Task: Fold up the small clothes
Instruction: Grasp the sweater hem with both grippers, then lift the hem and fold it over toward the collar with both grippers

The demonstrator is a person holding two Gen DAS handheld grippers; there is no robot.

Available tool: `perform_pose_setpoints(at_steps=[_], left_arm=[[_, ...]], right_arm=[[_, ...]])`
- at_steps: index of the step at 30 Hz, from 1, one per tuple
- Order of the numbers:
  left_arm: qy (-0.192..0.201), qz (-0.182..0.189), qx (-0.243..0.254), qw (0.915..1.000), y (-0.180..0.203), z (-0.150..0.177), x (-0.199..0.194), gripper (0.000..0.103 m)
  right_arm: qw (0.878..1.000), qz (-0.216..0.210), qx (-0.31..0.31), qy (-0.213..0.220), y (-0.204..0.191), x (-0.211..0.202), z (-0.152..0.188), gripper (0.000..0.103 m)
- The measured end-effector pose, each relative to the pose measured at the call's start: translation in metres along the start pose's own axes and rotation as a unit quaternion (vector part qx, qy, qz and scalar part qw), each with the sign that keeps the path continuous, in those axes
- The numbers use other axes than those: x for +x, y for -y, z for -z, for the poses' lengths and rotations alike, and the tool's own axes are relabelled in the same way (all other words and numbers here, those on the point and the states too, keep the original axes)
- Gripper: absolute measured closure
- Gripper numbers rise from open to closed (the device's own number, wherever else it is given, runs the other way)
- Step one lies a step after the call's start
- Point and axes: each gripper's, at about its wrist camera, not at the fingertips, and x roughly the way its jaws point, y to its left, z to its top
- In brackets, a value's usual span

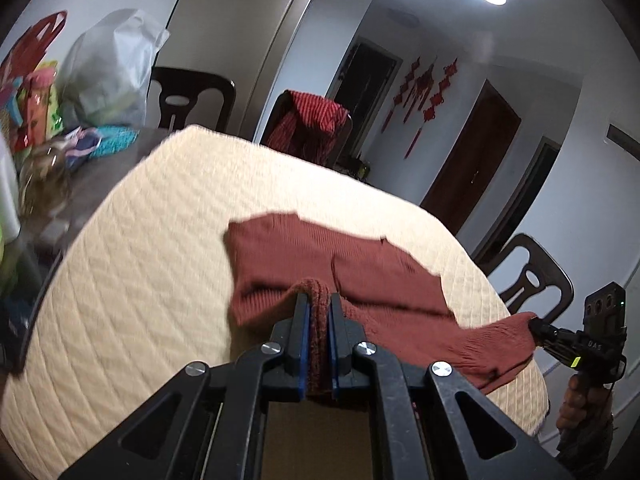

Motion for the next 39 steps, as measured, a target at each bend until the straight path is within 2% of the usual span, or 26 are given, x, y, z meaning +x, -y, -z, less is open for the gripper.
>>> perform_pose_setpoints(at_steps=[5,10,15,21,25,29,32,35,39], left_arm=[[0.0,-0.001,-0.003,1.0,-0.007,-0.043,0.033,0.094],[-0.036,-0.018,-0.028,0.9988,-0.027,-0.076,0.09,0.094],[-0.085,-0.03,-0.049,0.9947,-0.044,-0.085,0.147,0.094],[-0.138,-0.04,-0.072,0.987,-0.061,-0.081,0.198,0.094],[-0.152,-0.035,-0.083,0.9843,-0.065,-0.079,0.209,0.093],[-0.157,-0.03,-0.099,0.9821,-0.069,-0.083,0.218,0.087],[-0.135,-0.037,-0.12,0.9828,-0.076,-0.092,0.211,0.072],[-0.106,-0.049,-0.122,0.9856,-0.08,-0.1,0.195,0.071],[-0.087,-0.058,-0.097,0.9898,-0.071,-0.097,0.17,0.071]], right_arm=[[1.0,0.001,0.002,0.013,0.008,0.016,-0.051,0.095],[0.999,0.005,0.035,0.002,0.034,0.055,-0.095,0.095],[0.996,0.016,0.088,-0.026,0.07,0.104,-0.118,0.095],[0.987,0.032,0.146,-0.06,0.106,0.149,-0.121,0.095],[0.981,0.041,0.179,-0.059,0.124,0.155,-0.123,0.095],[0.975,0.035,0.213,-0.051,0.14,0.16,-0.128,0.092],[0.974,0.04,0.221,-0.033,0.145,0.16,-0.133,0.082],[0.975,0.038,0.219,-0.013,0.146,0.15,-0.139,0.081],[0.983,0.042,0.177,-0.01,0.132,0.137,-0.141,0.081]])
